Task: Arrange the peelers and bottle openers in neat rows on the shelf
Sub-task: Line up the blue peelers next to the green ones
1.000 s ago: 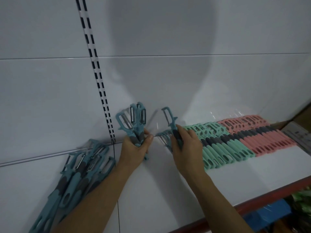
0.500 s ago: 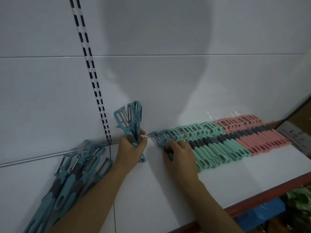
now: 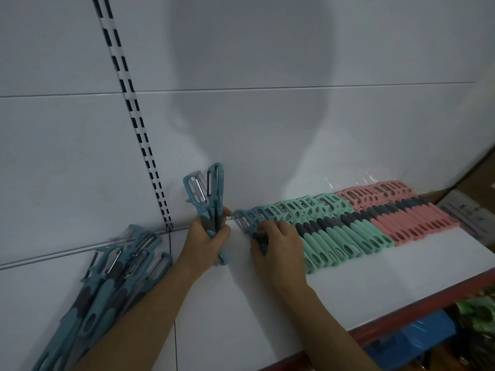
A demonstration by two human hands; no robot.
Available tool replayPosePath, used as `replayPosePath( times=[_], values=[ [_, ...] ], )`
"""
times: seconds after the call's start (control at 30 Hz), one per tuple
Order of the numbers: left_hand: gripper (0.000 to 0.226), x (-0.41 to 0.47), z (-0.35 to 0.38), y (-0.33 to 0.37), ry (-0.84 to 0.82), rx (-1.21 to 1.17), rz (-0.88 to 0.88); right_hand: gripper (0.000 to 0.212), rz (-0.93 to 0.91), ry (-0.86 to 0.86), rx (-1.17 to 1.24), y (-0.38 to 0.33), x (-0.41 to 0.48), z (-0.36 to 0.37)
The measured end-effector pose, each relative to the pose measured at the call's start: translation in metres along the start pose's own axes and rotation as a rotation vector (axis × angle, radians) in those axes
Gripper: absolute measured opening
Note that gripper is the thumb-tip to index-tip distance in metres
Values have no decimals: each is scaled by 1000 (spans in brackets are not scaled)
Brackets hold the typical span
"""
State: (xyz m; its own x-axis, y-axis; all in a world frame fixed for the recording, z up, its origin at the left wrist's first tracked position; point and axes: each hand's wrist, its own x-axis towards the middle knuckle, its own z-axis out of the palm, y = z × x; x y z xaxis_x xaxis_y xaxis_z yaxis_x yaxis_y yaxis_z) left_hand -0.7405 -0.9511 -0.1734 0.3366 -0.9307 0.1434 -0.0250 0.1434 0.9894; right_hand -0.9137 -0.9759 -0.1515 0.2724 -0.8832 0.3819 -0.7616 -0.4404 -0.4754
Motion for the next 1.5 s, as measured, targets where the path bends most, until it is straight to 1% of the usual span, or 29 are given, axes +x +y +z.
replayPosePath(
  times=[0.03, 0.07, 0.13, 0.2, 0.23, 0.3, 0.37, 0.4, 0.47, 0.53, 0.57, 0.6, 0.67, 0.73, 0.8, 0.87, 0.9, 1.0, 1.03, 1.07, 1.1, 1.13, 1.17, 1.2, 1.37, 1.5],
  values=[
    [23, -1, 1, 2, -6, 4, 9, 24, -27, 35, 78, -2, 0, -2],
    [20, -2, 2, 4, -31, 1, 19, 28, -52, 30, 188, -6, 2, -4],
    [19, -2, 5, 9, -91, -28, 8, 31, -60, -80, 419, -15, 11, -8],
    [30, -2, 9, 11, -100, 7, -5, 24, -42, -149, 538, -22, 21, -8],
    [32, -4, 11, 12, -82, 31, -9, 18, -25, -144, 580, -24, 25, -6],
    [26, -7, 11, 14, -27, 22, -13, 13, 39, -131, 728, -26, 27, -2],
    [19, -8, 7, 15, -7, -16, 0, 14, 93, -128, 919, -26, 25, 0],
    [20, -8, 5, 16, -7, -51, 5, 15, 109, -103, 984, -26, 24, -1],
    [22, -8, -1, 17, 21, -77, 30, 17, 152, -27, 1031, -26, 25, -4],
    [15, -9, -7, 15, 110, -31, 103, 19, 199, 8, 1040, -25, 25, -7],
    [13, -8, -10, 12, 158, -9, 138, 22, 205, 7, 1017, -23, 24, -7],
    [17, -7, -12, 9, 198, 12, 158, 26, 207, 6, 971, -20, 24, -7],
    [19, -3, -15, 4, 259, 66, 156, 29, 211, 9, 911, -16, 21, -9],
    [8, -3, -14, 2, 278, 92, 114, 26, 188, -30, 895, -14, 15, -12],
    [13, 0, -16, -1, 303, 85, 61, 19, 185, -75, 905, -13, 12, -16],
    [9, 3, -17, -1, 312, 63, 53, 11, 166, -45, 877, -11, 11, -21],
    [7, 4, -17, 2, 300, 62, 59, 12, 133, -7, 817, -10, 13, -23],
    [23, 3, -17, 1, 271, 105, 94, 20, 60, 73, 577, -6, 13, -22],
    [22, 2, -16, 1, 270, 107, 97, 23, 39, 91, 528, -4, 10, -21],
    [17, 1, -15, 0, 266, 100, 94, 28, 21, 86, 488, -3, 6, -19],
    [10, -1, -15, -1, 268, 93, 83, 33, 6, 44, 441, -2, 3, -17],
    [10, -2, -16, -3, 280, 95, 81, 38, -15, -11, 378, -2, 0, -14],
    [14, -2, -17, -4, 288, 98, 83, 41, -37, -52, 303, -2, -4, -12],
    [17, -2, -18, -5, 293, 103, 85, 42, -49, -68, 232, -4, -7, -9],
    [15, -2, -20, -10, 301, 124, 71, 26, -55, -65, 63, -9, -10, -4],
    [15, -1, -21, -13, 289, 121, 53, 19, -84, -52, -23, -13, -13, -2]
  ],
)
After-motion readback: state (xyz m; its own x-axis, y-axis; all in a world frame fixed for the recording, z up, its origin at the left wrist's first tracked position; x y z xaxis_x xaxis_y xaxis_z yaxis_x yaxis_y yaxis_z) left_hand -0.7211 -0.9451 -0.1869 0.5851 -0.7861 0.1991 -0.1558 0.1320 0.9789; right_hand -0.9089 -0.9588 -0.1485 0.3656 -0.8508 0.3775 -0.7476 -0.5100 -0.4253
